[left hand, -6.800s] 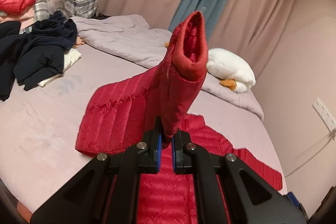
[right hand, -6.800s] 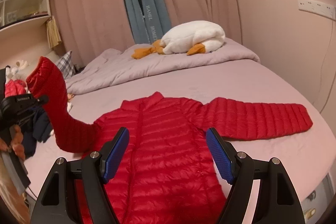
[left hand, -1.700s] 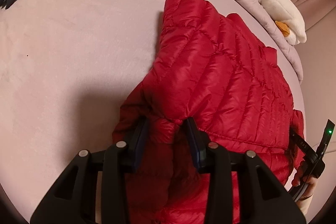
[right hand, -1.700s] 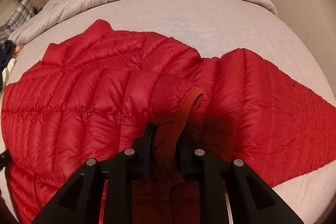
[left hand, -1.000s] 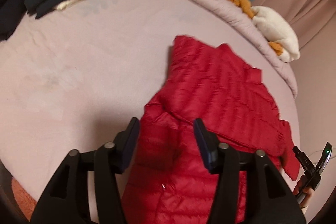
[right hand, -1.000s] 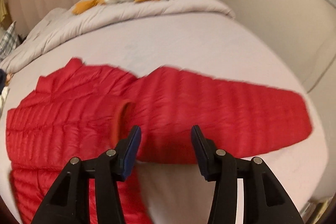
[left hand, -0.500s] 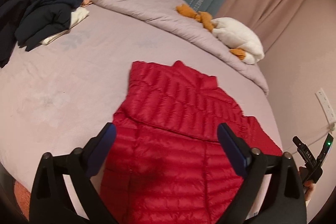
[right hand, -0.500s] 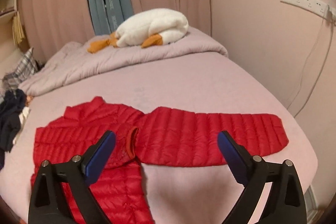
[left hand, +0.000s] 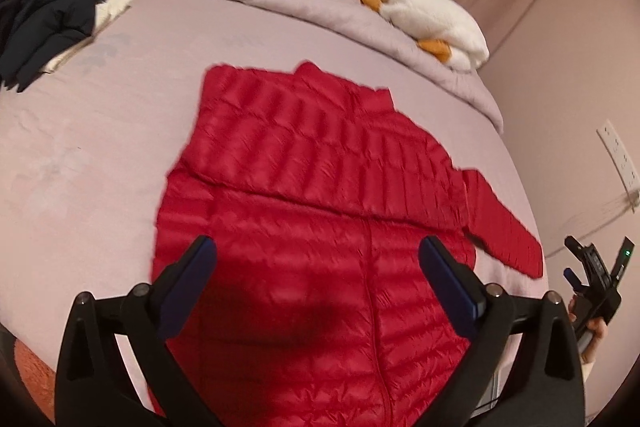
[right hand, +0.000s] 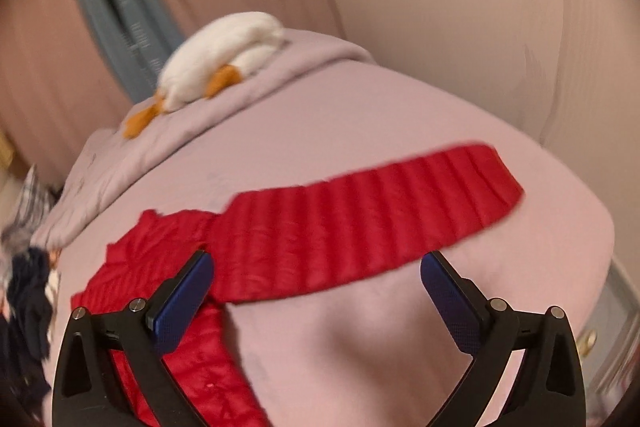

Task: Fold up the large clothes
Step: 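Move the right tool to the other sleeve cuff and grasp it, then lift the other sleeve with the right tool toward the jacket body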

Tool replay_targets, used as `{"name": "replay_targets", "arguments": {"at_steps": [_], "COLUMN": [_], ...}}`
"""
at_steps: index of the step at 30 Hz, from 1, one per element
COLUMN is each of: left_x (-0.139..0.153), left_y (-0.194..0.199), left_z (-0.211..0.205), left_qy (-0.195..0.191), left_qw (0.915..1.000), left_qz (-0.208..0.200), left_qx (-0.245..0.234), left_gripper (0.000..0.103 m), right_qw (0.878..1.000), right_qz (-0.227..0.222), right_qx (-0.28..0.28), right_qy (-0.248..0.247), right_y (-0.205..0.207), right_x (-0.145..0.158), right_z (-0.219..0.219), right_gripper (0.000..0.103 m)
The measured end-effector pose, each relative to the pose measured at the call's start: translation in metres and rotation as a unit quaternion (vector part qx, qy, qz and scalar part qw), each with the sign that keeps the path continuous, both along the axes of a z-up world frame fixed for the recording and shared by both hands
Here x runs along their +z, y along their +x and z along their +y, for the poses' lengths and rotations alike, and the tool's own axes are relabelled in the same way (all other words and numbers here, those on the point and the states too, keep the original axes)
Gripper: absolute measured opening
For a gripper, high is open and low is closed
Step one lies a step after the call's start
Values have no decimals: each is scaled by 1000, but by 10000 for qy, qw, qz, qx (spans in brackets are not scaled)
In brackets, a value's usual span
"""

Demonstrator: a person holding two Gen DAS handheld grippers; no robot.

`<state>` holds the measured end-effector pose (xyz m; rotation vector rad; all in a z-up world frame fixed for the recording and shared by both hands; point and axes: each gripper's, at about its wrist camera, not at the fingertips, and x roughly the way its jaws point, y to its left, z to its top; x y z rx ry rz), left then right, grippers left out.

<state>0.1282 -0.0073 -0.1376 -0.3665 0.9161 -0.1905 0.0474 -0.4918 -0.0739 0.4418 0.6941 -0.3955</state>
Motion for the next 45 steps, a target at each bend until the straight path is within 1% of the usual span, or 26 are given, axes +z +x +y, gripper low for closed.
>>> {"name": "replay_targets", "arguments": {"at_steps": [3, 6, 11, 15, 20, 23, 26, 29, 31, 33, 34, 35, 36, 37, 39, 40, 42, 45], "left_x": [-5, -7, -11, -15, -19, -21, -23, -24, -24, -24, -24, -24, -23, -23, -20, -19, -17, -15], "left_y": [1, 1, 3, 6, 10, 12, 13, 13, 13, 13, 13, 12, 12, 11, 9, 8, 6, 3], "left_z": [-14, -25, -35, -39, -44, -46, -49, -50, -49, -47, -45, -45, -42, -40, -34, -31, -25, -15], "left_qy": [34, 71, 85, 139, 188, 244, 287, 312, 336, 366, 380, 394, 413, 417, 401, 380, 329, 230], "left_qw": [9998, 9994, 9989, 9987, 9983, 9980, 9977, 9977, 9977, 9978, 9979, 9979, 9980, 9981, 9985, 9987, 9992, 9996], "left_qz": [91, 134, 179, 213, 281, 311, 351, 337, 325, 318, 317, 321, 328, 318, 276, 239, 191, 175], "left_qx": [-199, -322, -414, -433, -471, -489, -506, -502, -492, -456, -422, -395, -354, -323, -268, -220, -124, -1], "left_gripper": [101, 101, 101, 101, 101, 101, 101, 101, 101, 101, 101, 101, 101, 101, 101, 101, 101, 101], "right_qw": [9990, 9969, 9928, 9895, 9895, 9880, 9862, 9839, 9810, 9761, 9730, 9699, 9679, 9671, 9673, 9683, 9694, 9727], "right_qz": [110, 340, 570, 722, 626, 522, 459, 290, 165, 94, 78, 46, -15, -52, 21, 56, 151, 170], "right_qx": [-366, -689, -961, -1155, -1195, -1343, -1469, -1539, -1607, -1725, -1804, -1900, -2015, -2069, -2149, -2132, -2136, -2094], "right_qy": [229, 193, 437, 481, 520, 558, 614, 866, 1070, 1319, 1439, 1523, 1503, 1482, 1345, 1298, 1204, 983], "right_y": [-5, -9, -13, -16, -22, -23, -20, -17, -18, -19, -20, -22, -23, -25, -26, -26, -25, -24], "right_x": [-20, -37, -63, -76, -76, -77, -78, -81, -85, -93, -97, -101, -103, -103, -103, -103, -103, -92], "right_z": [-24, -40, -64, -74, -80, -91, -102, -110, -116, -122, -126, -129, -131, -133, -134, -133, -133, -127], "right_gripper": [102, 102, 102, 102, 102, 102, 96, 95, 91, 80, 77, 70, 61, 56, 31, 25, 10, 6]}}
